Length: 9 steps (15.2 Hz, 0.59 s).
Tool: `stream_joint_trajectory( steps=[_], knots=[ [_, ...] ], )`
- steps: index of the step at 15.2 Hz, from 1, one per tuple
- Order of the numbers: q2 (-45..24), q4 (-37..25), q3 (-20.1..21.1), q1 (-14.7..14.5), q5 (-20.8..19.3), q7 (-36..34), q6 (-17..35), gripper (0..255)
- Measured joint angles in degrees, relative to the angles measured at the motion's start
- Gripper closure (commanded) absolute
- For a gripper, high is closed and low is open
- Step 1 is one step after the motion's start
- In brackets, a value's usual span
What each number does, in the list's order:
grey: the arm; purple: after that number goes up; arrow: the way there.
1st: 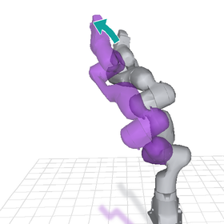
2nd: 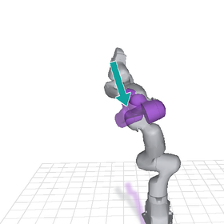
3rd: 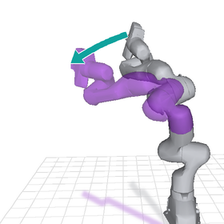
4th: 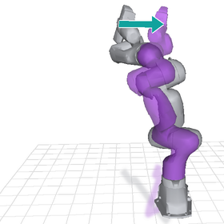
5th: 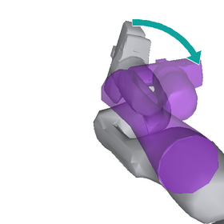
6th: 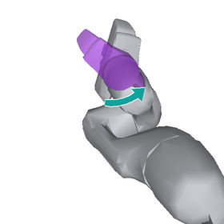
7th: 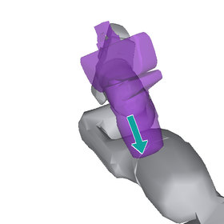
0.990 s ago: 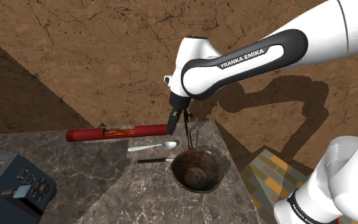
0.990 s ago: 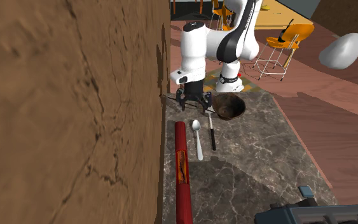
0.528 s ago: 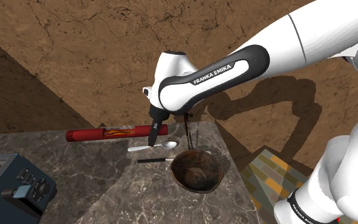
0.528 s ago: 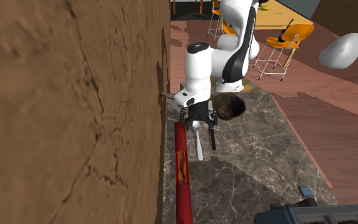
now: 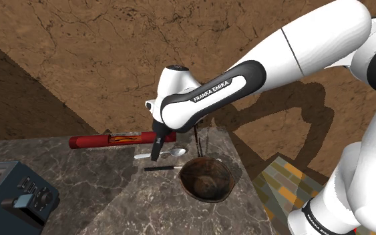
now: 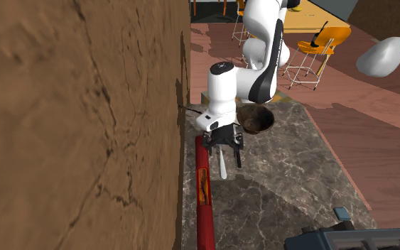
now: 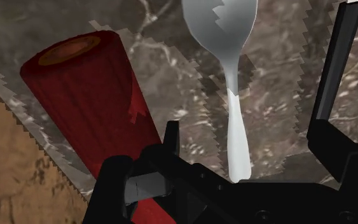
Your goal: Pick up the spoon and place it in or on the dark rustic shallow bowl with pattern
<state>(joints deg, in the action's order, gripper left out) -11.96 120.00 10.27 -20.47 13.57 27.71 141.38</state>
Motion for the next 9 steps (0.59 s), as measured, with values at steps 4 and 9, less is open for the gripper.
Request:
stream_joint_trajectory(
  steps=[4,9],
  knots=[
    [-0.4,0.1,0.1,-0.2,0.0,0.0,0.7,0],
    [-0.5,0.2,0.1,-0.1,0.0,-0.1,0.7,255]
  ],
)
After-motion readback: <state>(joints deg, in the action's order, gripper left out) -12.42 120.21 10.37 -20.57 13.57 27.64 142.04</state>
